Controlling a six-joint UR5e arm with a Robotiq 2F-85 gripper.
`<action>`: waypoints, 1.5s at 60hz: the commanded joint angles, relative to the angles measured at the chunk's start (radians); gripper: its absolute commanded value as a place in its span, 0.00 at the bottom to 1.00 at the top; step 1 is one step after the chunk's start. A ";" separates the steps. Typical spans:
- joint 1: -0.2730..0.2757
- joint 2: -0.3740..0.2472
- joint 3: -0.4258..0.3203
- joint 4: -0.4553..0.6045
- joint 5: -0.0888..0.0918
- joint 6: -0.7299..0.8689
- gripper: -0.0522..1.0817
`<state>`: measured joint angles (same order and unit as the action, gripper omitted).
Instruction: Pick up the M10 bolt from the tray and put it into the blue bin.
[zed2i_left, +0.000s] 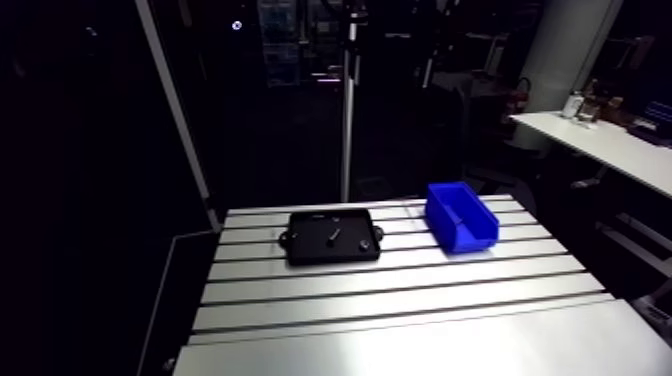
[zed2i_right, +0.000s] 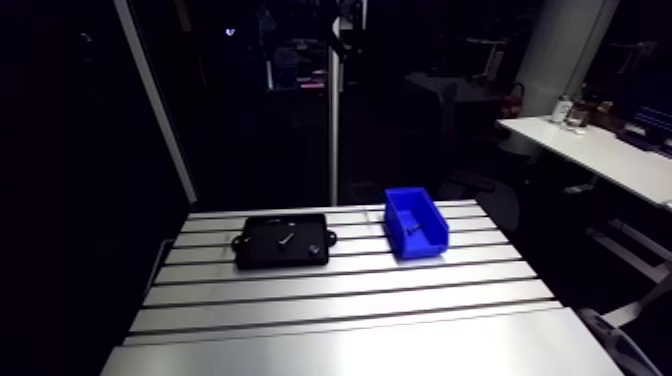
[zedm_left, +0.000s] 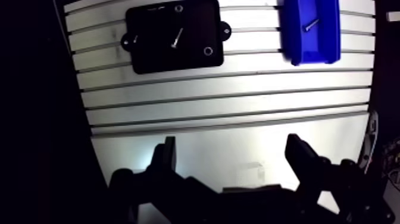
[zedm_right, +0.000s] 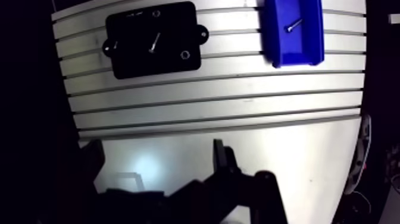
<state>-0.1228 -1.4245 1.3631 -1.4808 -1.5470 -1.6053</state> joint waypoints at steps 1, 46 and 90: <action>0.017 0.003 0.027 0.000 -0.008 0.043 0.05; 0.017 0.003 0.026 -0.003 -0.005 0.045 0.05; 0.032 0.099 -0.011 -0.108 0.035 0.314 0.05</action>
<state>-0.1017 -1.3608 1.3613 -1.5491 -1.5289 -1.3806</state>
